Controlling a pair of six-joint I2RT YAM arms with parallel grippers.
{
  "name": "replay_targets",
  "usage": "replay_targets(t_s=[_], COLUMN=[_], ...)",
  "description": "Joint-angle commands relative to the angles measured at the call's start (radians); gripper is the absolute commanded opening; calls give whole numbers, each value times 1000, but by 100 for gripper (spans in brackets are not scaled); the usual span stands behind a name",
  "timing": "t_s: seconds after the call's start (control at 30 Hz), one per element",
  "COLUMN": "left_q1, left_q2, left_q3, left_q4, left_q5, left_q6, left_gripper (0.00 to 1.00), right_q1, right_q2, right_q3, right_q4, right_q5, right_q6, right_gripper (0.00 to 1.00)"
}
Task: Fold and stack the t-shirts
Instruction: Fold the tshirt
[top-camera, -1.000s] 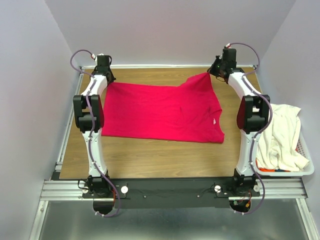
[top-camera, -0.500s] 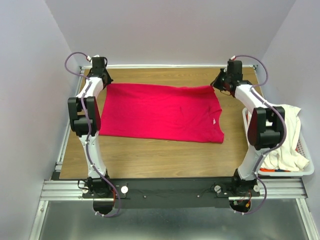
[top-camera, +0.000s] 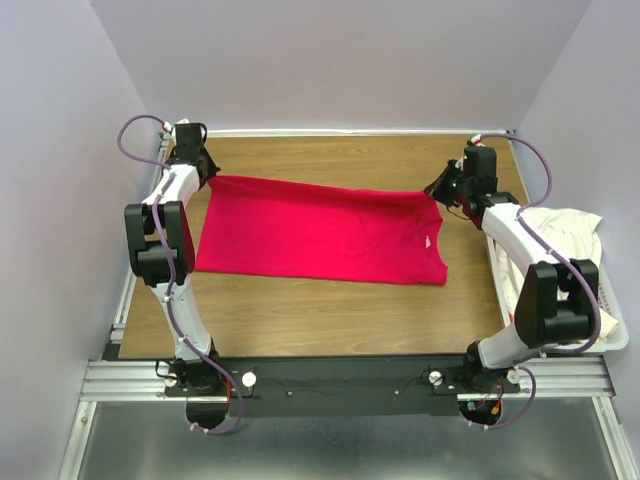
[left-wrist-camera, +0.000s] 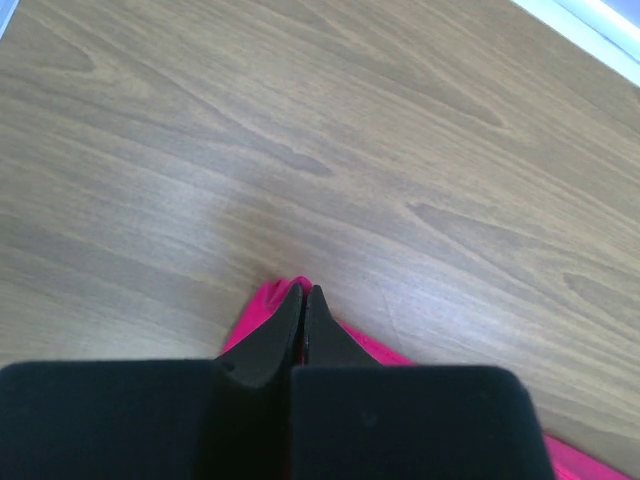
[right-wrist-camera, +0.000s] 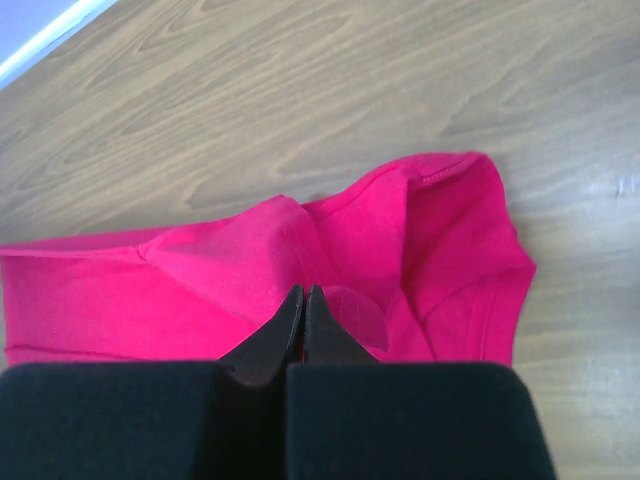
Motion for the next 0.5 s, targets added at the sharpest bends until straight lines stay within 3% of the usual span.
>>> replay_targets(t_s=[0.0, 0.47], left_q1=[14, 14], left_q2=[-64, -214], left_q3=[-50, -274], left_q4=[35, 127], left_q5=[-2, 28], left_q6=[-17, -64], left_gripper=[0, 0], right_q1=[14, 19], right_q2=[-72, -228], right_q3=[-73, -228], right_q4=[10, 6], right_q5=[-9, 6], right_q6=[18, 38], right_gripper=[0, 1])
